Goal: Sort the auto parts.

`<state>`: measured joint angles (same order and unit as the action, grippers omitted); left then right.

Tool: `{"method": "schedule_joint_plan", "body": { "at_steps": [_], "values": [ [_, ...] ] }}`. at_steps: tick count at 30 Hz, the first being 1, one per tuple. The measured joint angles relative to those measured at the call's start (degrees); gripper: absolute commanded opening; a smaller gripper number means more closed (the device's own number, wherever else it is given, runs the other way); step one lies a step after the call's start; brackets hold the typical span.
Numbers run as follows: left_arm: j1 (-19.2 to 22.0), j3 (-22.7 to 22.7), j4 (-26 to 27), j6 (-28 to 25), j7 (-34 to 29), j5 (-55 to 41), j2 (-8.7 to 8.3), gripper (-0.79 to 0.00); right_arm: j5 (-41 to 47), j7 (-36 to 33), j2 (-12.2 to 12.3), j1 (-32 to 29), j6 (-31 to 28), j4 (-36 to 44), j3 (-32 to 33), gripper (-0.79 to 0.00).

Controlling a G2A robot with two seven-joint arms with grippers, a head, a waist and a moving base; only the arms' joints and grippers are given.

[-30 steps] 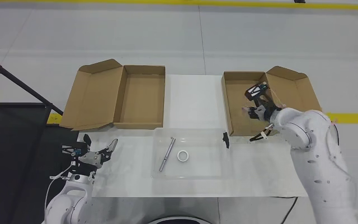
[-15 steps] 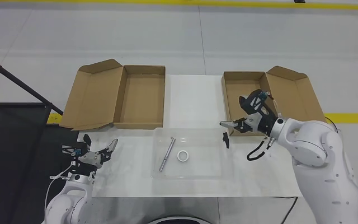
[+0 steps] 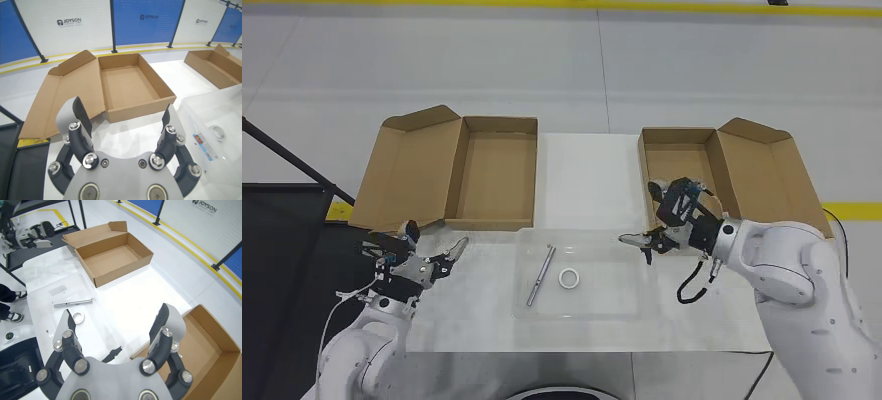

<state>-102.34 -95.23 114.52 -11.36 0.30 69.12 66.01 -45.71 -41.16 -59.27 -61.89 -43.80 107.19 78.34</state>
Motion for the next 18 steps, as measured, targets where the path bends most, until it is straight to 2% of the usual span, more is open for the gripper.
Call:
{"method": "schedule_joint_plan", "body": {
  "at_steps": [5, 9, 15, 18],
  "values": [
    [3.4, 1.5, 3.3, -7.8, -5.1, 1.9, -0.50, 0.000, -0.5, 3.5, 0.5, -1.4, -7.0, 2.4, 0.7, 0.000],
    [6.7, 2.9, 6.6, -16.5, -9.2, 1.3, -1.02, 0.000, -2.9, 8.2, 1.2, -4.5, -14.2, 5.7, 3.4, 0.000],
    [13.5, 6.4, 8.7, -28.8, -16.1, 1.1, -1.80, 0.000, -7.3, 16.5, 2.2, -11.2, -14.1, 9.6, 10.8, 0.000],
    [16.8, 9.0, 9.4, -30.6, -19.1, 2.3, -1.91, 0.000, -8.8, 19.9, 2.4, -14.8, -13.5, 10.6, 14.4, 0.000]
  ]
}}
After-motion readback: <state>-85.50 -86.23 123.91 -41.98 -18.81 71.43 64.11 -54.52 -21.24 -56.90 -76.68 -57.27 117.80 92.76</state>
